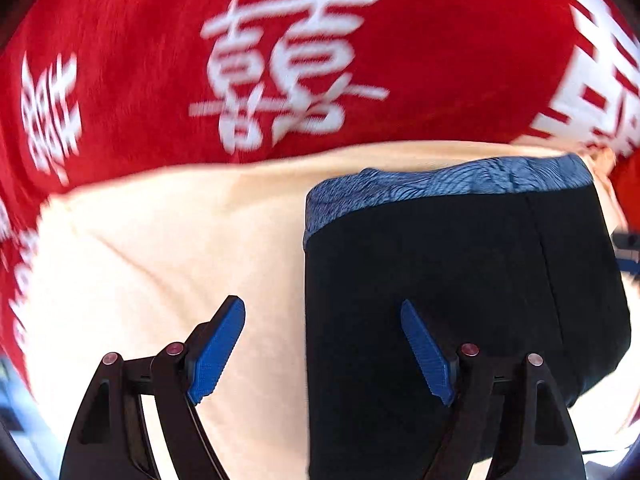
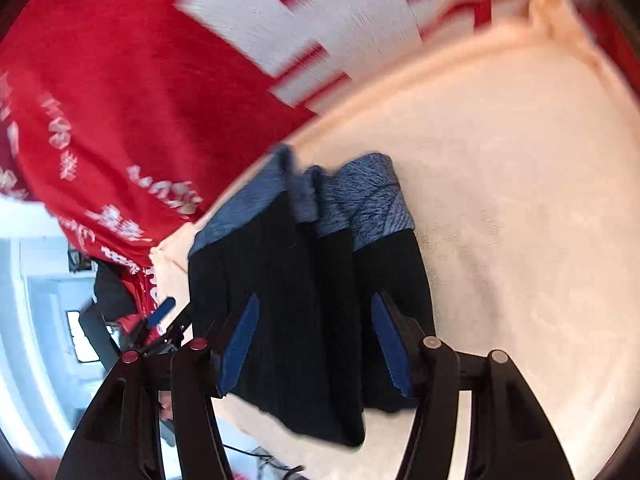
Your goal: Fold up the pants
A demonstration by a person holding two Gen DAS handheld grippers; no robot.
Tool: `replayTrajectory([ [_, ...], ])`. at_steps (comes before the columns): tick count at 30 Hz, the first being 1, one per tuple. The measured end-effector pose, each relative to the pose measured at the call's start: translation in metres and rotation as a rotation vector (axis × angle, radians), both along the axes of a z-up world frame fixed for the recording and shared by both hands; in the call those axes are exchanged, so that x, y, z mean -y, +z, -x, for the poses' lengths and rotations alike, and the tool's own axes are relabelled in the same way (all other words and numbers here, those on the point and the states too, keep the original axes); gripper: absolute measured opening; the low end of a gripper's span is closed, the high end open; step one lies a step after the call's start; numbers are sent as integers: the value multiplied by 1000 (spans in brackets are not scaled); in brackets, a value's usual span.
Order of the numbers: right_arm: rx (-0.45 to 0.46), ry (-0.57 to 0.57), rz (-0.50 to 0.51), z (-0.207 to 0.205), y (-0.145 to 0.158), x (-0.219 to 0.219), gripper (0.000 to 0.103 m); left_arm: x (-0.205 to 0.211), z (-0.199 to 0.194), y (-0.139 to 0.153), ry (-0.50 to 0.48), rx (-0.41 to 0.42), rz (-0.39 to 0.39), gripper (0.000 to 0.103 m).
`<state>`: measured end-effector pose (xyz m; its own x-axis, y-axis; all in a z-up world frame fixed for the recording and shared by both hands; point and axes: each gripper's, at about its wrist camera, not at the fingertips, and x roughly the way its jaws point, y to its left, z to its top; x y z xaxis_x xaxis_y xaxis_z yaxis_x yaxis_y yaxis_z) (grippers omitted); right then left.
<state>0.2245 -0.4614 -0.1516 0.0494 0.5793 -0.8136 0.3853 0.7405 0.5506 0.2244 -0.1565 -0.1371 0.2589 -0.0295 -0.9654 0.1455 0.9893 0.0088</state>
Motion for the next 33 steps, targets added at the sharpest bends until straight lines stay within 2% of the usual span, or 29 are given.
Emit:
replayTrajectory([
  [1,5,16,-18,-2,0,-7,13,-2,1,-2,18,-8,19,81],
  [3,58,70,18,-2,15,-17,13,-4,4,-3,37,-18,37,81],
  [5,64,79,46,3,23,-16,12,0,11,-4,18,-32,62,81],
  [7,35,103,160,8,23,-11,10,9,16,-4,-21,-37,72,81],
  [9,-25,138,340,14,21,0,10,20,22,-4,-59,-42,68,82],
  [11,-35,105,337,21,28,8,12,23,24,-5,-60,-42,65,88],
  [13,12,89,305,28,50,8,12,18,24,-8,-39,-59,92,89],
  [15,45,106,308,32,65,-1,18,13,23,-12,-17,-78,103,95],
  [17,81,136,303,32,75,-21,41,9,19,-13,1,-98,121,96],
  [18,100,159,303,30,78,-35,43,7,19,-14,9,-107,128,96],
  [21,155,276,329,22,76,-82,43,7,20,-12,2,-107,113,97],
  [24,143,344,353,20,60,-109,43,7,21,-11,-3,-103,103,97],
  [28,90,424,421,28,30,-114,43,8,17,-15,12,-132,120,97],
  [33,80,459,468,34,29,-118,43,13,22,-14,4,-141,86,97],
])
